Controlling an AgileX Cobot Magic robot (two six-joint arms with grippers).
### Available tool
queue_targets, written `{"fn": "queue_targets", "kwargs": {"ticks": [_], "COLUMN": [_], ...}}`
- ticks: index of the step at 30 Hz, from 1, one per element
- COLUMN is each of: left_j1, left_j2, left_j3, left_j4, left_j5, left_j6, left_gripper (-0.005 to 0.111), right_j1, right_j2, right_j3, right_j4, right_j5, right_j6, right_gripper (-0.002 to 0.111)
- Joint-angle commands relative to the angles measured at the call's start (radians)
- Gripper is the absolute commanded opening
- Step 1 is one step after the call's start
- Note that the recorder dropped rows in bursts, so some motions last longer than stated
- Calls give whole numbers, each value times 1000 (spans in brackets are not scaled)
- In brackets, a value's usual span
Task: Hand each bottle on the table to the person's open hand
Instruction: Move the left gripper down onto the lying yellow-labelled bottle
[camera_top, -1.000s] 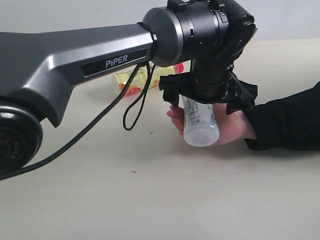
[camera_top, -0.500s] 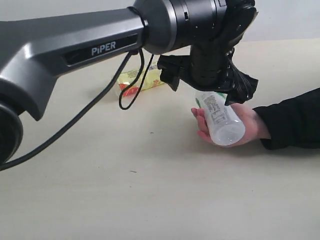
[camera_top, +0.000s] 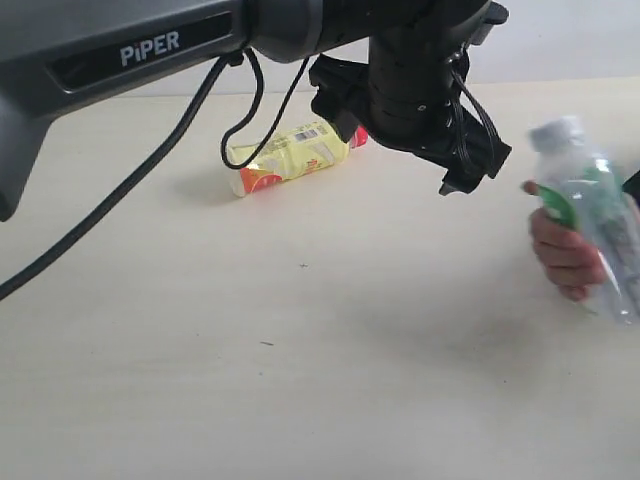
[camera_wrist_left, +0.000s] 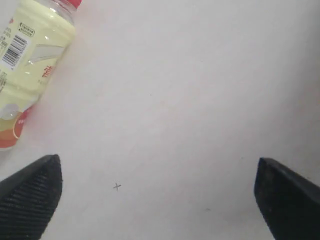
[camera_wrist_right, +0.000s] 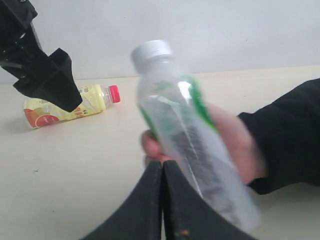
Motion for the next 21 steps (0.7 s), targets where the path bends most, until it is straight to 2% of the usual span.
{"fn": "queue_targets", "kwargs": {"ticks": [1, 9, 21], "left_j1": [23, 148, 343], "left_j2": [-13, -17, -17], "left_j3": [2, 2, 2], "left_j4": [16, -98, -302], "left_j5": [-6, -5, -28], "left_j6": [111, 308, 701], "left_gripper": [105, 105, 105], "right_j1": [4, 4, 4], "right_j2": [-4, -4, -4], "right_j3": [5, 5, 5], "right_j4": [-3, -3, -3], "right_j5": [-8, -8, -8], "right_j6": [-5, -5, -5], "right_gripper": [0, 0, 0]}}
